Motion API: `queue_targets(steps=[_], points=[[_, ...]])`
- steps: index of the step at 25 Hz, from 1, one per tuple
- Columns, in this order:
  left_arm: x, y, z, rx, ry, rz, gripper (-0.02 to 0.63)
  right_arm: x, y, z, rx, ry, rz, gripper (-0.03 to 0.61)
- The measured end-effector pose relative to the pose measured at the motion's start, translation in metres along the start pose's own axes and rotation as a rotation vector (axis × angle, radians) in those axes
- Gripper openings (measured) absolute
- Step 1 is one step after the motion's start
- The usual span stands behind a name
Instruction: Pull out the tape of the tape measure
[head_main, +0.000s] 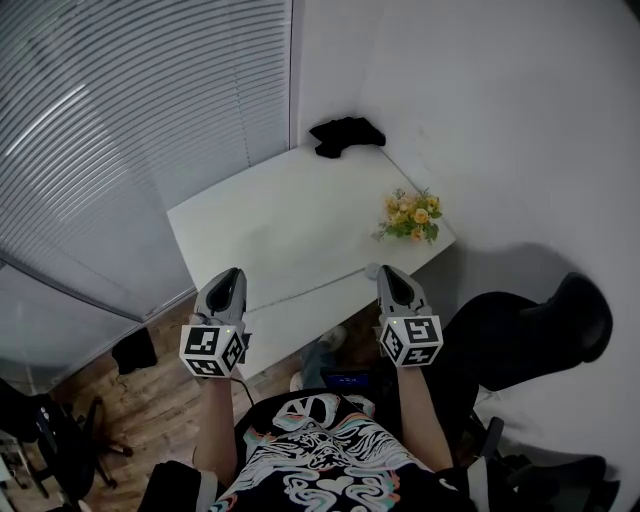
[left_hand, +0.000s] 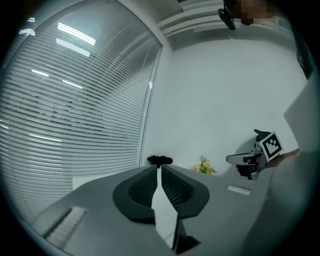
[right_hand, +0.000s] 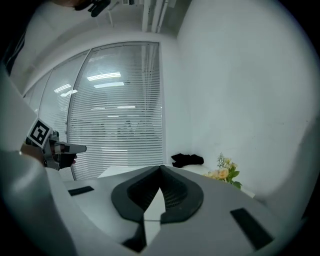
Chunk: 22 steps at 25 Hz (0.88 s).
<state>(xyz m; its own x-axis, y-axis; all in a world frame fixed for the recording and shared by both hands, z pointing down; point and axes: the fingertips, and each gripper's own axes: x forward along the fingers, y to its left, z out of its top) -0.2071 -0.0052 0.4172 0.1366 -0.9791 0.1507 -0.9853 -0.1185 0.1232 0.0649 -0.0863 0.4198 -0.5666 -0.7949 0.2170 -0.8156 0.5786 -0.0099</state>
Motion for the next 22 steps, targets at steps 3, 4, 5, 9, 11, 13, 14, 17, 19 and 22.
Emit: queue_targets(steps=[3, 4, 5, 9, 11, 13, 14, 17, 19, 22], points=[[0.001, 0.0, 0.002, 0.01, -0.002, 0.003, 0.029, 0.003, 0.004, -0.001, -0.014, 0.013, 0.008, 0.002], [0.002, 0.0, 0.002, 0.011, -0.003, 0.004, 0.029, 0.003, 0.005, -0.001, -0.012, 0.016, 0.009, 0.002], [0.003, 0.001, 0.003, 0.014, -0.002, 0.006, 0.028, 0.004, 0.006, -0.002, -0.01, 0.017, 0.011, 0.002], [0.008, 0.002, 0.0, 0.023, 0.015, 0.024, 0.011, 0.006, 0.007, -0.006, -0.007, 0.024, 0.022, 0.002], [0.01, 0.003, -0.002, 0.019, 0.018, 0.029, 0.009, 0.007, 0.007, -0.009, -0.007, 0.029, 0.023, 0.002], [0.013, 0.004, -0.003, 0.013, 0.019, 0.029, 0.009, 0.008, 0.006, -0.01, -0.007, 0.032, 0.021, 0.002], [0.014, 0.005, -0.003, 0.009, 0.018, 0.029, 0.009, 0.008, 0.005, -0.009, -0.008, 0.03, 0.02, 0.002], [0.018, 0.005, -0.003, -0.003, 0.013, 0.032, 0.009, 0.007, 0.002, -0.006, -0.009, 0.012, 0.015, 0.002], [0.02, 0.005, -0.003, -0.006, 0.012, 0.031, 0.009, 0.007, -0.001, -0.006, -0.007, 0.014, 0.011, 0.002], [0.023, 0.003, -0.005, -0.005, 0.019, 0.028, 0.009, 0.008, -0.005, -0.009, -0.007, 0.027, 0.005, 0.002]])
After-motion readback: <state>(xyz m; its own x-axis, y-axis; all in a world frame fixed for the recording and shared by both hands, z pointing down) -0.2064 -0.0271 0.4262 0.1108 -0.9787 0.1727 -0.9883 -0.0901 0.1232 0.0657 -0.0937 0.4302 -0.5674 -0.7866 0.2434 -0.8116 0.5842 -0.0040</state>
